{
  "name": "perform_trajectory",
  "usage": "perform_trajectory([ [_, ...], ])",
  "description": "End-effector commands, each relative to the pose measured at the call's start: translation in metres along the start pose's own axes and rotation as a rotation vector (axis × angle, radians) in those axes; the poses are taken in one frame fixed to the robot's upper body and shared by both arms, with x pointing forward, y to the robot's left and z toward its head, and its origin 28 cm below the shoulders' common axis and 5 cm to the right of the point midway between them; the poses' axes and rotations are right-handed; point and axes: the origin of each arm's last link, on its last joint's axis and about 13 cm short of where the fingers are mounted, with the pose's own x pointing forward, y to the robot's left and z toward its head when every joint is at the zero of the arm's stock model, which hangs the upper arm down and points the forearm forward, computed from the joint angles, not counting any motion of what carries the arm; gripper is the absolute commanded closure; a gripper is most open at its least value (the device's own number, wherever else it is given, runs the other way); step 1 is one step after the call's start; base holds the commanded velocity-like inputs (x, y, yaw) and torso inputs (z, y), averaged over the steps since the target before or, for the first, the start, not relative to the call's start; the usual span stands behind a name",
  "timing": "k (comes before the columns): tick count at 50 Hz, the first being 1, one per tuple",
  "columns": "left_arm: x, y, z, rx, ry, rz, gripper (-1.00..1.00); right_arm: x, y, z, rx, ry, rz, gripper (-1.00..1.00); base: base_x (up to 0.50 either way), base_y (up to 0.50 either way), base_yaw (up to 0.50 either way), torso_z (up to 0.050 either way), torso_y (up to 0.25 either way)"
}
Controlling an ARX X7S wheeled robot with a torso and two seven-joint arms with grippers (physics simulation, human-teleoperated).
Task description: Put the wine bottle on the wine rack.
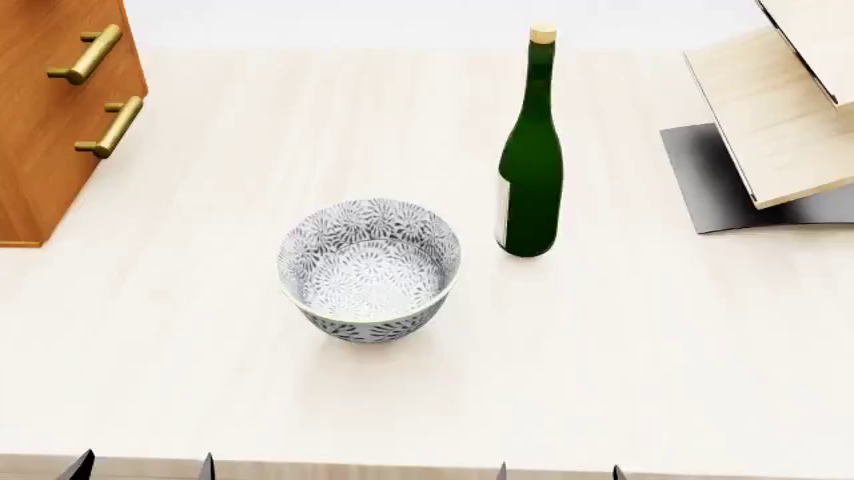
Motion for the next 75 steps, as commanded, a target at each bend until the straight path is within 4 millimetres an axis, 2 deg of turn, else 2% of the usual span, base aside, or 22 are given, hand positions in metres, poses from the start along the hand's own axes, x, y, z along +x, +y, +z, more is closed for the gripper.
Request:
perform_trajectory([
  [1,0.0,0.0,0.002,0.0,0.0,0.0,-1.0,0.0,0.0,0.002,0.0,0.0,0.0,-1.0,0.0,0.0,0.0,0.0,0.0],
  [21,-0.002,0.0,0.004,0.014,-0.008,0.001,-1.0,-0.002,-0.002,0.009,-0.028,-0.024,-0.014,-1.0,0.0,0.0,0.0,0.0,0.0],
  [29,-0.009,0.001,0.023,-0.014,-0.086,-0.01,-1.0,-0.007,-0.001,0.022,-0.021,-0.077,-0.001,-1.0,0.0,0.0,0.0,0.0,0.0],
  [36,-0.021,0.001,0.047,-0.012,-0.167,-0.024,-1.0,-0.019,0.0,0.055,0.02,-0.194,0.008,-1.0,0.0,0.0,0.0,0.0,0.0],
  [51,-0.043,0.001,0.083,-0.027,-0.351,-0.047,-1.0,-0.046,0.0,0.1,0.036,-0.42,0.031,-1.0,0.0,0.0,0.0,0.0,0.0],
  [53,-0.047,0.0,0.087,0.012,-0.392,-0.032,-1.0,-0.051,0.0,0.107,0.048,-0.464,0.036,-1.0,0.0,0.0,0.0,0.0,0.0],
  [61,-0.061,0.0,0.103,-0.005,-0.507,-0.039,-1.0,-0.059,-0.001,0.117,0.068,-0.565,0.031,-1.0,0.0,0.0,0.0,0.0,0.0],
  [64,-0.063,0.0,0.105,-0.011,-0.541,-0.031,-1.0,-0.06,0.0,0.116,-0.016,-0.642,-0.002,-1.0,0.0,0.0,0.0,0.0,0.0],
  [75,-0.067,0.001,0.107,-0.031,-0.607,-0.018,-1.0,-0.067,0.0,0.121,0.025,-0.696,0.015,-1.0,0.0,0.0,0.0,0.0,0.0],
])
